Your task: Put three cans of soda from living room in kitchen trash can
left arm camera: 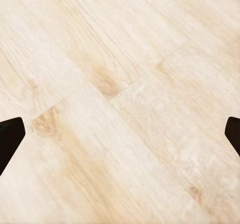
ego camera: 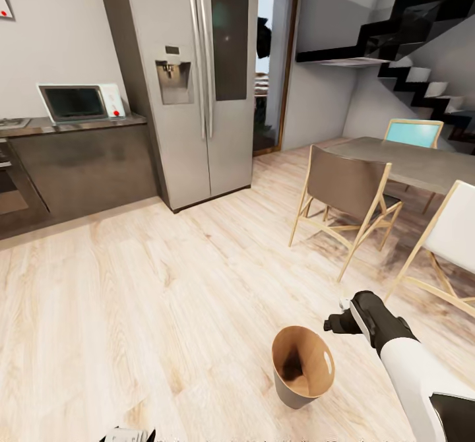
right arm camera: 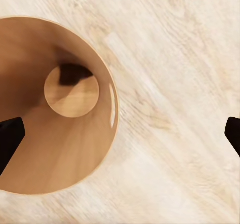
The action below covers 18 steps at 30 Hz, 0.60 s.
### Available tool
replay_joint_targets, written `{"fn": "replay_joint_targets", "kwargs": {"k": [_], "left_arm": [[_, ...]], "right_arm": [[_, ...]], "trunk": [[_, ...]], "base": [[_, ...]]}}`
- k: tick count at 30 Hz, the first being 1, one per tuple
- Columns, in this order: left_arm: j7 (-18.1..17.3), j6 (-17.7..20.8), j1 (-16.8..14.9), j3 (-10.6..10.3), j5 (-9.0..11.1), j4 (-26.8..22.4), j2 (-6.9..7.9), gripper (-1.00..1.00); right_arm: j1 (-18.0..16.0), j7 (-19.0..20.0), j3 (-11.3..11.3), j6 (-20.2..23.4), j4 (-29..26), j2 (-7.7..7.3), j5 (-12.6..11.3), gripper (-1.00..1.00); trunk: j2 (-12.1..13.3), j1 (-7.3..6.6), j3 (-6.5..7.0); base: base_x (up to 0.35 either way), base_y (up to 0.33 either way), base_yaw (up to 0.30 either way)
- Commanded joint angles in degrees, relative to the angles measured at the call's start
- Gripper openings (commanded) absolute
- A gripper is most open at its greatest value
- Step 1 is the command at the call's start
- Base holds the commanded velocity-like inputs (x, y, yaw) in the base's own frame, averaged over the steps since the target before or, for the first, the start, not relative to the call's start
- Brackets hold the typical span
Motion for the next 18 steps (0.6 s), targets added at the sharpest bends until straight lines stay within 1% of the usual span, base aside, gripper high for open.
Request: {"fn": "replay_joint_targets", "kwargs": {"k": [1, 18], "left_arm": [[-0.01, 0.0, 0.0, 0.0, 0.01, 0.0, 0.0, 1.0], [-0.04, 0.0, 0.0, 0.01, 0.02, 0.0, 0.0, 1.0]], "right_arm": [[0.0, 0.0, 0.0, 0.0, 0.01, 0.01, 0.0, 1.0], [0.0, 0.0, -0.04, -0.03, 0.05, -0.02, 0.03, 1.0]], "trunk": [[-0.42, 0.22, -0.28], [-7.24, 3.96, -4.87]], "base": [[0.0, 0.0, 0.0], [0.0, 0.0, 0.0]]}}
